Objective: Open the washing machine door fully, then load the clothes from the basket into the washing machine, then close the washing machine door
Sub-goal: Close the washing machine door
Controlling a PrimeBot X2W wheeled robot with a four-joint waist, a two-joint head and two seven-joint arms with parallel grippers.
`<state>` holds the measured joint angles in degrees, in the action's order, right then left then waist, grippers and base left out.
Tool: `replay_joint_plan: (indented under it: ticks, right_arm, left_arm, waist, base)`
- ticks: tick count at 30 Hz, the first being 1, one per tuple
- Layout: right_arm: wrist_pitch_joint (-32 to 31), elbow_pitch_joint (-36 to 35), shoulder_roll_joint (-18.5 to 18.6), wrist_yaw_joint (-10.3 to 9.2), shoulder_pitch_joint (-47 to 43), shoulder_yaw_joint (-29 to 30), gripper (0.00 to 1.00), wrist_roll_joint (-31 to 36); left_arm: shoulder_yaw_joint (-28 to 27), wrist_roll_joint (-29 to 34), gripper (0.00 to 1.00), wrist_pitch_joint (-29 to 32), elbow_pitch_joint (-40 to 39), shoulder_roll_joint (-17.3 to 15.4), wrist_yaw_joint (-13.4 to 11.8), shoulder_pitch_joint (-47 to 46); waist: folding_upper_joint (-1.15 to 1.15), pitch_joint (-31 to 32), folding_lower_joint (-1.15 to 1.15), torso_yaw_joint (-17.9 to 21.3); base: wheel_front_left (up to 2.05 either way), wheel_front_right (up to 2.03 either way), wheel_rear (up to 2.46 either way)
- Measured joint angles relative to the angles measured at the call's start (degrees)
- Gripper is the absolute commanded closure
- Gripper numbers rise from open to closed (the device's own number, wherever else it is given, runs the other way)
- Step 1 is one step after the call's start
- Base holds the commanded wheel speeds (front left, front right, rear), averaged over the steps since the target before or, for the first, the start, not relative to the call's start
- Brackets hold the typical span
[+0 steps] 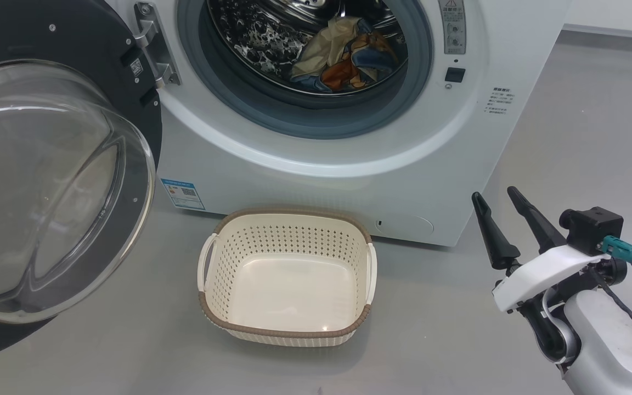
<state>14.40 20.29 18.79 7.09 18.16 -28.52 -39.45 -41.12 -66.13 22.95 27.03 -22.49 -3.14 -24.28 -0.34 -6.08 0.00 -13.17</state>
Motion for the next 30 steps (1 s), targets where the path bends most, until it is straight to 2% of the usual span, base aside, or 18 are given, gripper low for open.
replay_joint_plan:
  ticks: [8,16,22,30]
  right_arm:
    - [0.00,0.32,0.01,0.00,-0.08,0.12,0.00,-0.43]
    - [0.00,0.47,0.01,0.00,-0.30,0.35,0.00,-0.44]
    - [0.00,0.47,-0.41,0.00,-0.31,-0.75,0.00,-0.48]
    - [0.00,0.38,-0.52,0.00,-0.25,-2.31,0.00,-0.48]
  left_arm:
    - [2.72,-0.64,1.00,5.73,1.20,-2.54,1.57,0.92]
    - [4.77,-2.61,1.00,10.77,1.69,-2.94,3.15,0.98]
    - [4.94,-2.90,1.00,11.41,2.07,-2.64,4.09,0.88]
    - [2.55,-2.32,1.00,7.49,3.03,-2.83,4.30,0.75]
  waist:
    - [0.00,0.31,0.00,-0.27]
    - [0.00,1.13,0.00,-1.71]
    - [0.00,1.58,0.00,-2.62]
    - [0.00,1.13,0.00,-2.50]
  base:
    - [0.00,0.00,0.00]
    - [0.00,0.00,0.00]
    - [0.00,0.00,0.00]
    - [0.00,0.00,0.00]
